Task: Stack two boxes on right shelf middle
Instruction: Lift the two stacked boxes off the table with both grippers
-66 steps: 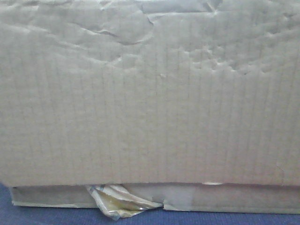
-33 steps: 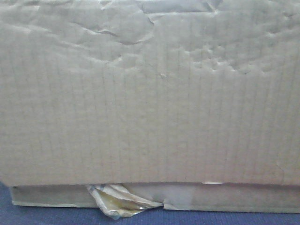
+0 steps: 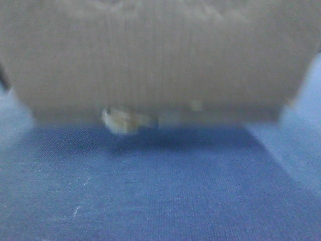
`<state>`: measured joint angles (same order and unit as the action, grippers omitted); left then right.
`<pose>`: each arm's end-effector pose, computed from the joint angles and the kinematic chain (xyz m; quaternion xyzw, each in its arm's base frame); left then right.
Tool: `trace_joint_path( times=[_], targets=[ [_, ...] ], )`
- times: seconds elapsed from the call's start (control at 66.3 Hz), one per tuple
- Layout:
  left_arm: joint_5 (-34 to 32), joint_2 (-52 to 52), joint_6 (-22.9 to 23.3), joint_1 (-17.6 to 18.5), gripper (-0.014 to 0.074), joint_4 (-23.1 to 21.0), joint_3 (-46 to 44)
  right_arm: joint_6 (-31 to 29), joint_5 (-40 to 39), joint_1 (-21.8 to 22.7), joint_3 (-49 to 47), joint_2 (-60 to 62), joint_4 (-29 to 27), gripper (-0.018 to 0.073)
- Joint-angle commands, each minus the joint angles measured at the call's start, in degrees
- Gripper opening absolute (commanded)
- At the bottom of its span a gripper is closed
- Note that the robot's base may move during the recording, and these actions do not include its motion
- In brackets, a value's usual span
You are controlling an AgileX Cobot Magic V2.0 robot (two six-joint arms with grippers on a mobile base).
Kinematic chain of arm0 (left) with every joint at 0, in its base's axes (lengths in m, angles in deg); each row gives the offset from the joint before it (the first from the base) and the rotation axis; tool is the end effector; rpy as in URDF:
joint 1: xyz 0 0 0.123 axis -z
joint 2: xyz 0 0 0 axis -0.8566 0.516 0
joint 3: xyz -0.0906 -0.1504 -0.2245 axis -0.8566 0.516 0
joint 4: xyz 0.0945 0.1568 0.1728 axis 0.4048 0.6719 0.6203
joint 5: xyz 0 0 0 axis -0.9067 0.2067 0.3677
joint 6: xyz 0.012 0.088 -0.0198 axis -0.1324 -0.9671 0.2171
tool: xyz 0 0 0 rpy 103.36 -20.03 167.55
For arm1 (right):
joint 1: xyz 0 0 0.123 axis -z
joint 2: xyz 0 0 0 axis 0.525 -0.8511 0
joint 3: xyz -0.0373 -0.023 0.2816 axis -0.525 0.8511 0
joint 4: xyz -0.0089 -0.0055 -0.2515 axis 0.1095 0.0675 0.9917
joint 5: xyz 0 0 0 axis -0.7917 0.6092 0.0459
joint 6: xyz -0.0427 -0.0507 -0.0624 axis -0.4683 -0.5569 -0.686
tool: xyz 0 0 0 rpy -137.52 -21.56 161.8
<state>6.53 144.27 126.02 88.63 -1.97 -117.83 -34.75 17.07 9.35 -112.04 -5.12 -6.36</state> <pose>0.2859 -0.1226 0.4192 -0.0315 0.9155 0.0005 0.4010 0.2723 0.0911 0.4061 0.0242 0.9238 0.0432 0.3796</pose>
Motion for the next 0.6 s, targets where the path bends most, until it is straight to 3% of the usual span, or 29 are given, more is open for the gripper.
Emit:
trace_joint_path(
  times=[0.0,0.09,0.211,0.377,0.588],
  targets=[
    [-4.9,-1.1,0.5,-1.0,-0.0111,2.7,-3.7,1.1,-6.5,0.7,-1.6,0.8,3.1,-0.0162],
    [-5.3,-0.2,-0.2,-2.7,-0.0111,2.7,-6.8,1.1,-9.3,2.0,-2.4,0.8,3.1,-0.0162],
    [-6.4,2.1,-4.7,-4.3,-0.0111,2.7,-11.2,1.1,-13.7,3.7,-2.8,0.8,3.2,-0.0162],
    [-10.7,4.6,-5.0,-4.9,-0.0111,2.6,-14.5,1.1,-20.2,5.4,-3.1,0.6,4.2,-0.0162],
    [-16.5,4.9,-6.3,-4.9,-0.0111,2.8,-14.5,1.1,-21.6,6.3,-3.1,-1.0,5.7,-0.0162]
  ],
)
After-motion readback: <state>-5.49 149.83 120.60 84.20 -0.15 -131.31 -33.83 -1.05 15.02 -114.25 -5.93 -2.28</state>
